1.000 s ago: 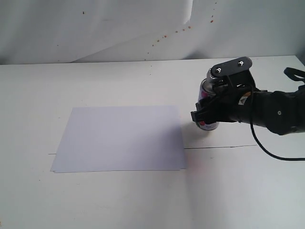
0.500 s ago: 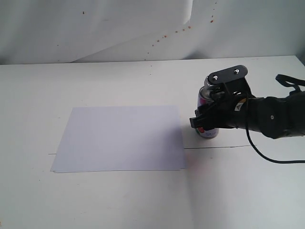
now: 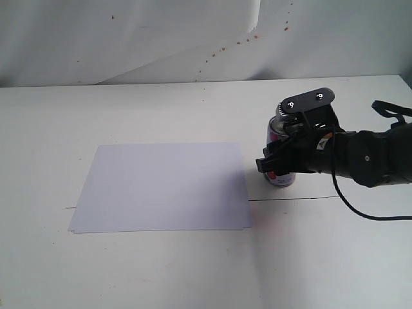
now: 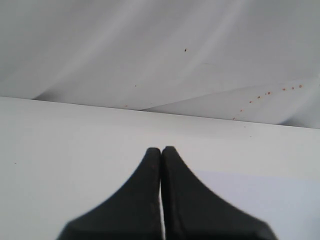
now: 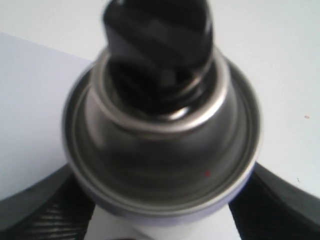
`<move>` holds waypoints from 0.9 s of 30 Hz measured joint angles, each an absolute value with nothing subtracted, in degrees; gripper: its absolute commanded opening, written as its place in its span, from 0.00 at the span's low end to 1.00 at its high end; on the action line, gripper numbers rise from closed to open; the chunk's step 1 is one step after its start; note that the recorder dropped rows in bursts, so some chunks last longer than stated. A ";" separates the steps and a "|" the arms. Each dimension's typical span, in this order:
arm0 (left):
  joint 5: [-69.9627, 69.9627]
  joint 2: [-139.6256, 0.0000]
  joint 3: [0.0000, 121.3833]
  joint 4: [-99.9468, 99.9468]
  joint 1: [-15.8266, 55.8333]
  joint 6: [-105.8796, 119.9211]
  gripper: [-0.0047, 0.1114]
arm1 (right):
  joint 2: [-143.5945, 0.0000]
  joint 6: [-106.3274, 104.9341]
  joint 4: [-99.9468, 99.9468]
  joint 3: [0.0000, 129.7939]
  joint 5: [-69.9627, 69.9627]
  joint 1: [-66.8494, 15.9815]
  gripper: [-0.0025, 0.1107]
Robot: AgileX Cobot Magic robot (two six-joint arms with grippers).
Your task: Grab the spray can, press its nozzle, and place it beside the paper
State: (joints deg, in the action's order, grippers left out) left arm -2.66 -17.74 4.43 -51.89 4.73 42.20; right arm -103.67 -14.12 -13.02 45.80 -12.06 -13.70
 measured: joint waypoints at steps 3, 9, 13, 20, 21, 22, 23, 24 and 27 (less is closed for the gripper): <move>-2.66 -17.74 4.43 -51.89 4.73 42.20 0.04 | -103.67 -14.12 -13.02 45.80 -12.60 -13.70 0.73; -2.66 -17.74 4.43 -51.89 4.73 42.20 0.04 | -103.67 -14.12 -13.02 45.80 -13.84 -13.70 0.78; -2.66 -17.74 4.43 -51.89 4.73 42.20 0.04 | -103.67 -14.01 -13.02 45.80 -13.93 -13.70 0.78; -2.66 -17.74 4.43 -51.89 4.73 42.20 0.04 | -102.60 -14.01 -13.88 45.80 -11.06 -13.70 0.78; -2.66 -17.74 4.43 -51.89 4.73 42.20 0.04 | -101.82 -14.01 -14.14 45.80 -10.78 -13.82 0.78; -2.66 -17.74 4.43 -51.89 4.73 42.20 0.04 | -101.10 -14.01 -14.30 45.80 -10.43 -13.94 0.78; -2.66 -17.74 4.43 -51.89 4.73 42.20 0.04 | -100.06 -14.01 -14.38 45.80 -10.03 -13.95 0.78; -2.66 -17.74 4.43 -51.89 4.73 42.20 0.04 | -98.94 -14.01 -14.52 45.80 -9.50 -13.95 0.78; -2.66 -17.74 4.43 -51.89 4.73 42.20 0.04 | -95.84 -14.01 -14.52 45.80 -7.11 -13.95 0.78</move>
